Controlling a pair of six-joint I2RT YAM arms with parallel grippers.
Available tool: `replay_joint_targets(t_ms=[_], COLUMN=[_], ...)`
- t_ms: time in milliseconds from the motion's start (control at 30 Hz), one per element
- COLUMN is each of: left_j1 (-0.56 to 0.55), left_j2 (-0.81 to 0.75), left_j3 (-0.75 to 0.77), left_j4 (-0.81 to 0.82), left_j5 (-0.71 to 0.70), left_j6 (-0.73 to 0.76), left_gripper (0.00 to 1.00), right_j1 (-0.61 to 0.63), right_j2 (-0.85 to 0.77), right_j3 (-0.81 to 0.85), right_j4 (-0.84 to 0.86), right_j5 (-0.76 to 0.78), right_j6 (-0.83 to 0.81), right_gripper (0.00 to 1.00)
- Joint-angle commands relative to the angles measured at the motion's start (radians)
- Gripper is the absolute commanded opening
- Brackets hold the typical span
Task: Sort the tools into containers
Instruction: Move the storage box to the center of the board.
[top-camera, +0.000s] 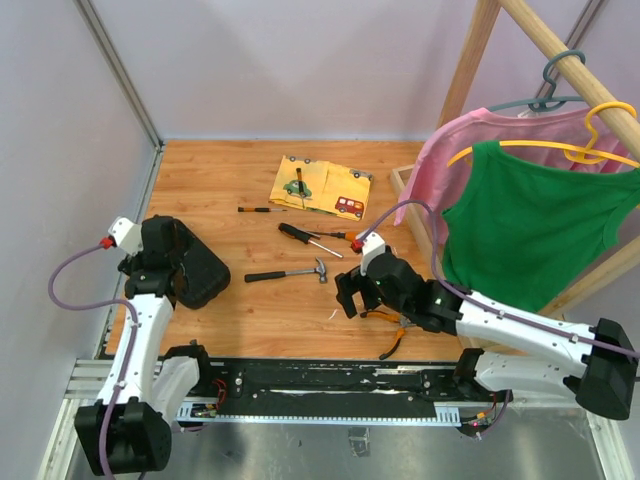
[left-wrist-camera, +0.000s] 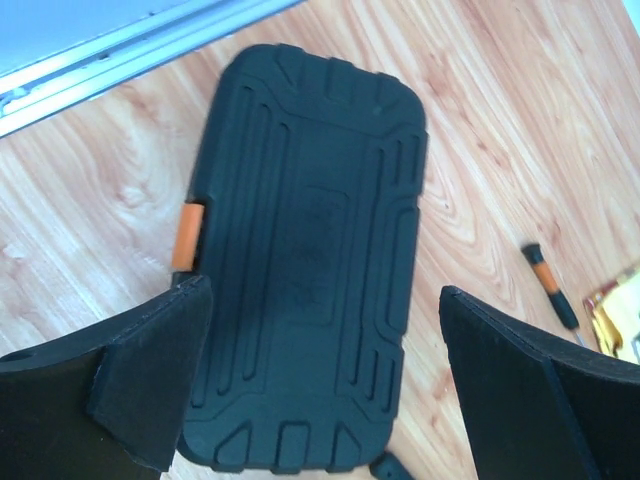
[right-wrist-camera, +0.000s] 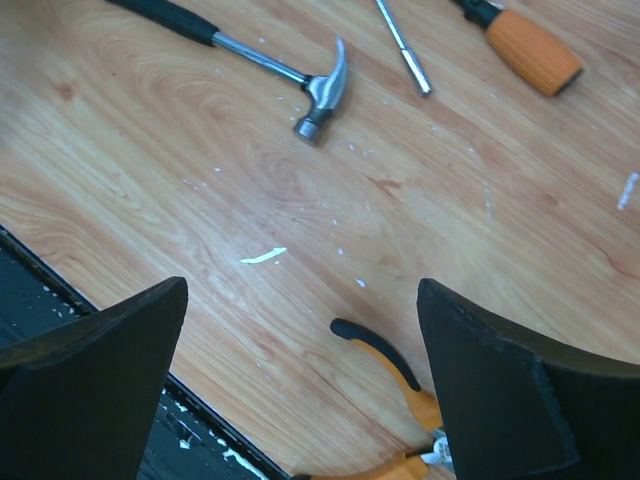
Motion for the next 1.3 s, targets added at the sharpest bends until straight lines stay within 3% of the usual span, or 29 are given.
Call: replay_joint_targets(t_ms=[0, 133, 333, 500, 867, 1267], left_j1=[0.073, 0.163, 0.369, 0.432, 0.421, 0.164], left_j2=[0.027, 0.082, 0.279, 0.405, 0.431, 0.396], left_j3=[-0.045, -0.09, -0.105, -0.117, -0.153, -0.106], left_j4=[0.071, 0.178, 0.35, 0.493, 0.619, 0.547], left_j5=[-0.04, 0.049, 0.35, 0.553, 0.749, 0.699], left_j6=[-0.038, 0.015, 0.131, 0.157, 0.179, 0.232], left_gripper=[0.99, 0.99, 0.99, 0.99, 0.99, 0.99], right_j1=[0.016, 0.016, 0.016, 0.015, 0.015, -0.041], right_j2=[0.057, 0.095, 0.106, 0.1, 0.167, 0.236], right_j3=[0.082, 0.121, 0.14, 0.116, 0.138, 0.15], right_j4=[0.068, 0.05, 0.028, 0.067, 0.049, 0.042], right_j5=[-0.103, -0.127, -0.131, -0.154, -0.089, -0.086], right_j6=[-0.049, -0.071, -0.089, -0.097, -0.131, -0.13], right_gripper=[0.99, 0.99, 0.99, 0.99, 0.99, 0.98])
